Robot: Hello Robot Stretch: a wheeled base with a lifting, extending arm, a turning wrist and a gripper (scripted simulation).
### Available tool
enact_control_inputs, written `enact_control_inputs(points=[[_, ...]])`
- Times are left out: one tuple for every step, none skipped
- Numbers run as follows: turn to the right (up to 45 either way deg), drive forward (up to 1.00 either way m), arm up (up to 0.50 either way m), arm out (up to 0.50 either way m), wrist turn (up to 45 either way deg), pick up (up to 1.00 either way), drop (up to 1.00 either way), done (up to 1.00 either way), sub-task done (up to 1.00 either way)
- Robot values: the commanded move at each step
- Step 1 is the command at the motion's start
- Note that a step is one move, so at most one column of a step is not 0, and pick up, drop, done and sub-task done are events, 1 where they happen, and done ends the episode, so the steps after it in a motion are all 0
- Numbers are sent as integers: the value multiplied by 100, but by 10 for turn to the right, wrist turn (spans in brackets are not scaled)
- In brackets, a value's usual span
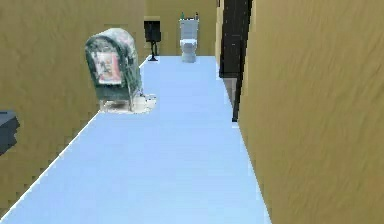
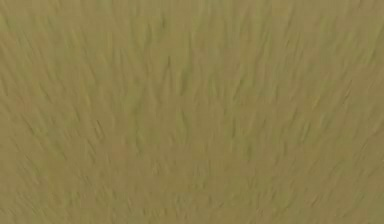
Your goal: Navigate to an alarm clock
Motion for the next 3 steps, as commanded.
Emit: enact_control_inputs(points=[[30, 0, 0, 0, 0, 0, 0, 0, 0], [0, 100, 0, 0, 0, 0, 0, 0, 0], [0, 100, 0, 0, 0, 0, 0, 0, 0]])
